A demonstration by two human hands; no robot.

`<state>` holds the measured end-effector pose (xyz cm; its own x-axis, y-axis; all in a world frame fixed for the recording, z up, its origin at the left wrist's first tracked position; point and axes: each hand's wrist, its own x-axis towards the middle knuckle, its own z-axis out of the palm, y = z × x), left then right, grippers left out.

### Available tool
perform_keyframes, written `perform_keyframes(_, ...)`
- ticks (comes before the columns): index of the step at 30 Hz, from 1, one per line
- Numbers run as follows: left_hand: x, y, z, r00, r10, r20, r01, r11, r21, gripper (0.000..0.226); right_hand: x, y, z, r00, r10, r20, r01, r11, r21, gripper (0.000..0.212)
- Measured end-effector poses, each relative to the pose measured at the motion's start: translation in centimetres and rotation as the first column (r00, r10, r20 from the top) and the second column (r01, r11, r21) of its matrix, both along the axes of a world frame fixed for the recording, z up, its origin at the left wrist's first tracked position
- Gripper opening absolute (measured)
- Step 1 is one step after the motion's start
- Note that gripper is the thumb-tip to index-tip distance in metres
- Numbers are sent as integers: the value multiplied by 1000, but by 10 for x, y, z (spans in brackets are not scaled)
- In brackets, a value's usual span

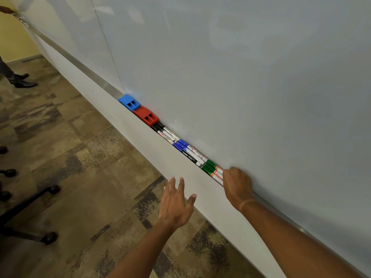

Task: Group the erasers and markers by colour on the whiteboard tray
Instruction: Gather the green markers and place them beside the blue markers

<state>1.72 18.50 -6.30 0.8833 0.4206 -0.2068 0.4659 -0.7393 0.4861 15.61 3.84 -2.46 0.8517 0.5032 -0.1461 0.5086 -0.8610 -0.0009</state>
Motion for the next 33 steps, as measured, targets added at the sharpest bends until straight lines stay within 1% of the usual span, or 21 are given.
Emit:
perform_keyframes(5,-1,-1,5,1000,-20,-1,20,1000,19,74,-1,-2,-3,1000,-11,15,11,999,41,32)
perform_keyframes(8,1,-2,8,998,-55,14,54,997,62,75,-9,-2,-5,996,-42,75,33,992,120,25)
perform_keyframes(10,3,-2,11,996,-89,32,85,992,93,76,-16,-5,-7,992,-47,120,26,984,176,27)
perform_keyframes(13,4,-5,16,986,-159,56,149,977,152,80,-29,-14,-9,987,-46,156,8,973,232,45)
perform_keyframes(15,5,-6,21,977,-197,79,179,965,191,84,-38,-20,-9,984,-43,172,2,972,233,57)
perform_keyframes(20,5,-12,38,939,-315,136,265,917,297,90,-65,-41,-4,972,-102,212,49,968,245,82)
perform_keyframes(26,2,-28,58,871,-448,201,352,856,380,91,-94,-71,11,927,-212,310,112,944,309,92)
perform_keyframes(33,1,-73,73,769,-566,298,449,810,378,90,-116,-123,24,879,-341,334,220,910,350,96)
